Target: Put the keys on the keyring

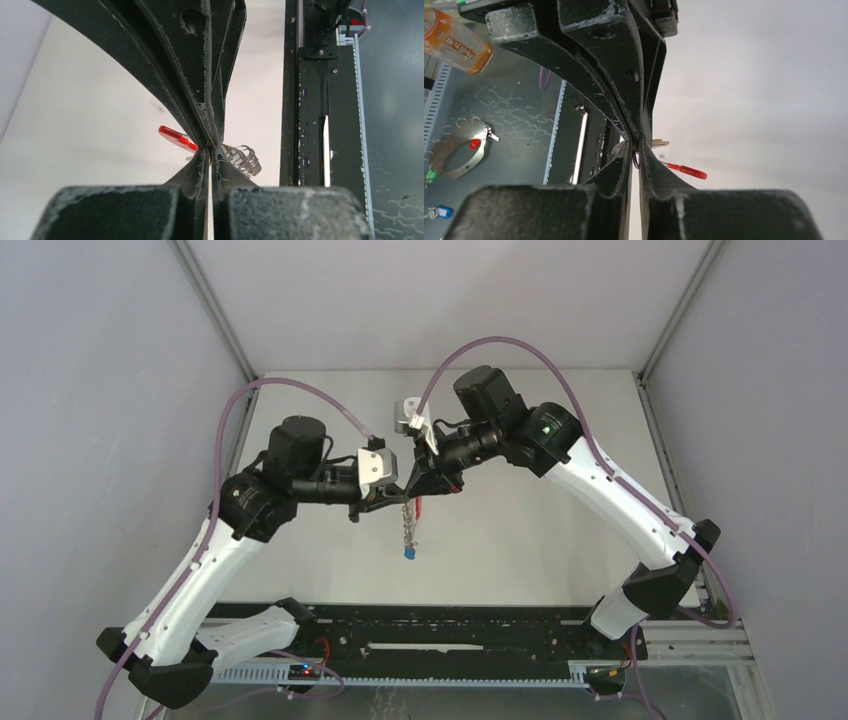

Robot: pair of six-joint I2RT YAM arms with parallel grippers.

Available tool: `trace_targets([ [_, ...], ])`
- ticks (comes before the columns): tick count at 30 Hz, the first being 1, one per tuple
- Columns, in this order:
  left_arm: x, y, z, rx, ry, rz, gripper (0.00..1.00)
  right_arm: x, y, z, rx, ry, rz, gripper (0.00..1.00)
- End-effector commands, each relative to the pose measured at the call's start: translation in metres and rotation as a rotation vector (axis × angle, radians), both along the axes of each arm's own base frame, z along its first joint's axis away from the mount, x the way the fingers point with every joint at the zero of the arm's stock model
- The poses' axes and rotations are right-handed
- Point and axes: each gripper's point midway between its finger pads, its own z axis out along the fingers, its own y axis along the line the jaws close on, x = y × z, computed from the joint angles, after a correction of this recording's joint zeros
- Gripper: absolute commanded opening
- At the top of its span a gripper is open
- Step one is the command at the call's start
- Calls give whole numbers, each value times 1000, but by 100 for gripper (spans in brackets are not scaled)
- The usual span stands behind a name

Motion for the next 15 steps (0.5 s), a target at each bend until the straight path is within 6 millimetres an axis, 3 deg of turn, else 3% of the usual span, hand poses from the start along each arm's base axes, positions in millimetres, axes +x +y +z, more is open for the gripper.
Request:
trace_targets([
  [1,-2,-2,30,-64,-76,-20,0,-1,2,10,20,-25,18,9],
  [3,-2,-1,30,-63,-80,-20,0,-1,2,9,13,-25,15,0],
  [10,-4,0,30,-62,-93,-27,1,6,-1,8,-6,-50,-24,0],
  [11,-4,0,31,-63,-95,-28,10,8,-2,10,2,-53,-36,0],
  [15,-7,2,31,-66,-97,-26,30,12,-6,32,134,-36,-74,0],
])
